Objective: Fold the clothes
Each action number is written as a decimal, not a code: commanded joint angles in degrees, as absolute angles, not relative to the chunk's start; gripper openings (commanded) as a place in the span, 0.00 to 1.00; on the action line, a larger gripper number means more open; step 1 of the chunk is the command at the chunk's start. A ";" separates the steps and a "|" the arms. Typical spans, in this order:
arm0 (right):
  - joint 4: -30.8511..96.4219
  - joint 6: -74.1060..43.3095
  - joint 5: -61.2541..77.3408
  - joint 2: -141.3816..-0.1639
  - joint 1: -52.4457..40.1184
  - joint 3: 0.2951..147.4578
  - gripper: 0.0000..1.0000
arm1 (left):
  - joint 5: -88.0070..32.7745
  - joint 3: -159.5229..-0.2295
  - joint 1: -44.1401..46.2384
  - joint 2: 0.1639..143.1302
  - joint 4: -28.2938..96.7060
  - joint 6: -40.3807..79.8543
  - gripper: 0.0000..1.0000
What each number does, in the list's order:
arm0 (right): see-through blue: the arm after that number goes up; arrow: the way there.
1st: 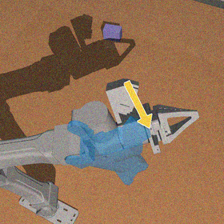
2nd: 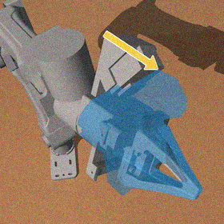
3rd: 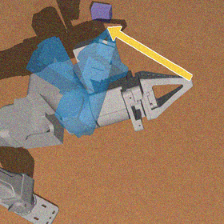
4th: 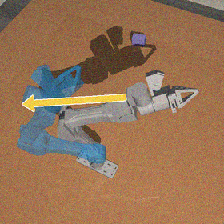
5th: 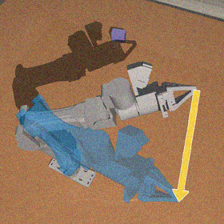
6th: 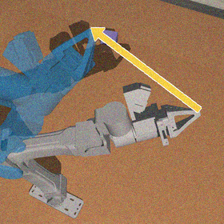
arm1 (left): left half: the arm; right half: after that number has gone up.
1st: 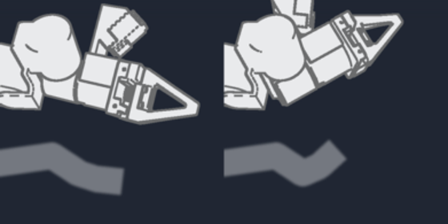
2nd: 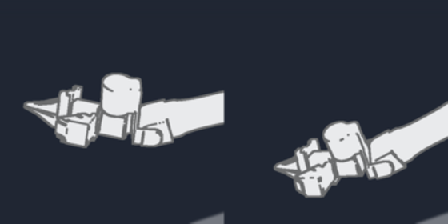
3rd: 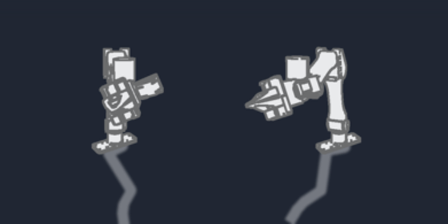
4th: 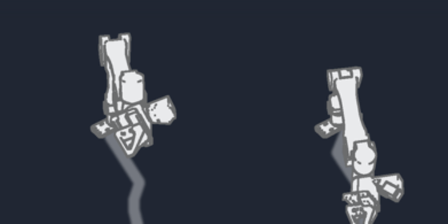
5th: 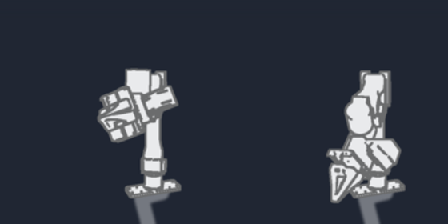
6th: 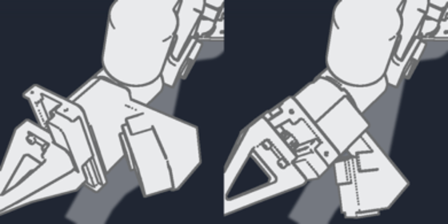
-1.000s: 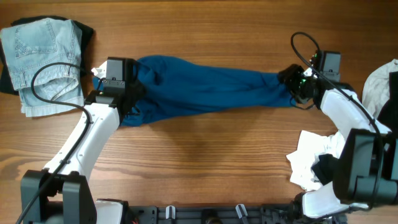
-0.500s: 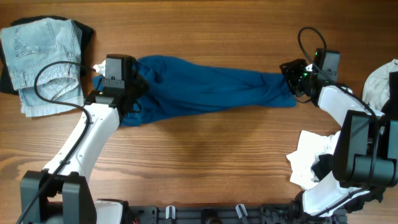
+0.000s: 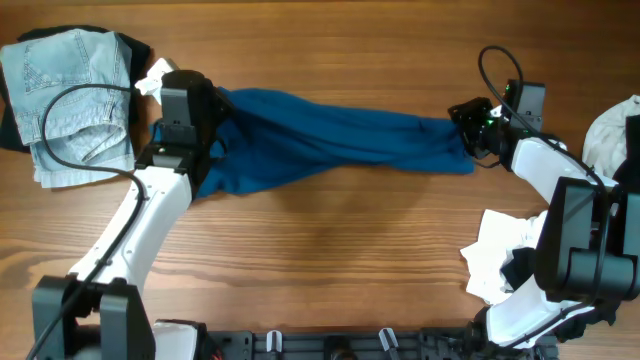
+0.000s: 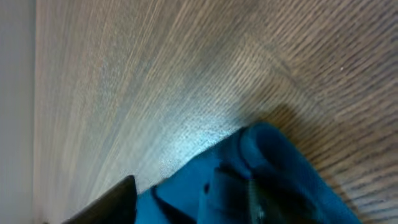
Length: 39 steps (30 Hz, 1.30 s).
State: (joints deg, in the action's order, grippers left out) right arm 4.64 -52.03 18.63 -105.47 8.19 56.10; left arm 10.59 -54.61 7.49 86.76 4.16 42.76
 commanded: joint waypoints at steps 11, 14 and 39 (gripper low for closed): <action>9.43 -41.56 24.40 -106.50 8.29 60.88 1.00 | 0.10 -55.64 7.18 101.67 1.65 42.70 0.36; 11.84 -34.13 25.21 -106.50 8.34 66.50 1.00 | -0.67 -55.64 7.18 101.67 3.11 42.70 0.22; 60.95 -28.56 22.57 -105.91 8.32 76.64 1.00 | -0.62 -55.64 7.22 101.67 11.03 42.63 0.35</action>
